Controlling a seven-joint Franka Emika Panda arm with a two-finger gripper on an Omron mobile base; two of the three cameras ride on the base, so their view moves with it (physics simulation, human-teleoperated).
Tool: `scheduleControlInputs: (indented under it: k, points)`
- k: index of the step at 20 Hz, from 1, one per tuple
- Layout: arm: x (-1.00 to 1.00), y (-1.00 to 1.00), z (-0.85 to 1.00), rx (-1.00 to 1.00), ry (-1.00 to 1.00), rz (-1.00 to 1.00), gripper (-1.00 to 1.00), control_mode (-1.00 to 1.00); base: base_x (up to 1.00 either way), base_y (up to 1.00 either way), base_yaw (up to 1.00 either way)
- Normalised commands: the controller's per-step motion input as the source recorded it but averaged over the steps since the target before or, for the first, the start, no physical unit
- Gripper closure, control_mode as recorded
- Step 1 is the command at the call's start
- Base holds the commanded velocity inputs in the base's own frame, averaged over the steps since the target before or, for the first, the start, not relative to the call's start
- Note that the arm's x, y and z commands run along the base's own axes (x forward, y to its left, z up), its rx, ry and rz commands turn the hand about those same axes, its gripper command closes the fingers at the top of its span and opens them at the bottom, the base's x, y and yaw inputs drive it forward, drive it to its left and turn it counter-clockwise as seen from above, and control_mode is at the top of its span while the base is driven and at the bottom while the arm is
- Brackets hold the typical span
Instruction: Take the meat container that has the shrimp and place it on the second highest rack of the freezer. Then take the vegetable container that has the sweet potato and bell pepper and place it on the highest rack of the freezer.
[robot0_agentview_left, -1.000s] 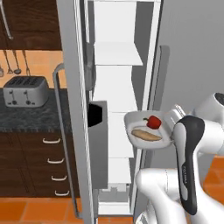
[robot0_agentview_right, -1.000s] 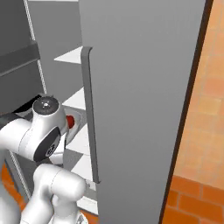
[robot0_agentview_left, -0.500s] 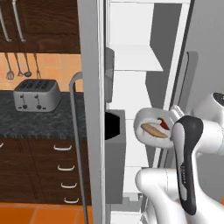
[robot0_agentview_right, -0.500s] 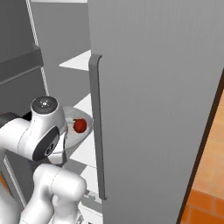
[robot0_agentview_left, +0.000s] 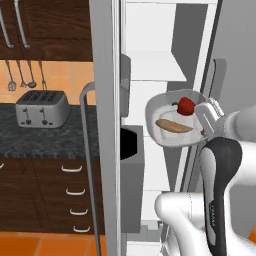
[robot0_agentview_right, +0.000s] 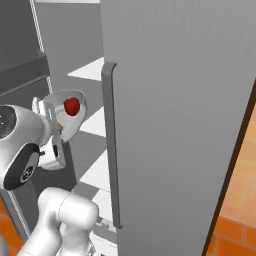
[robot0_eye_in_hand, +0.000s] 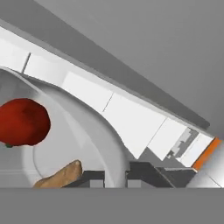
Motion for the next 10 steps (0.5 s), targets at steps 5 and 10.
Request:
scheduleControlInputs:
  k: [5,10]
  points:
    - [0.61,0.01,1.00,-0.03,-0.37,-0.17,1.00,-1.00,0.00,0.00,0.00]
    - [1.00,0.00,0.88,0.09,-0.07,-0.01,1.00,-1.00,0.00,0.00,0.00]
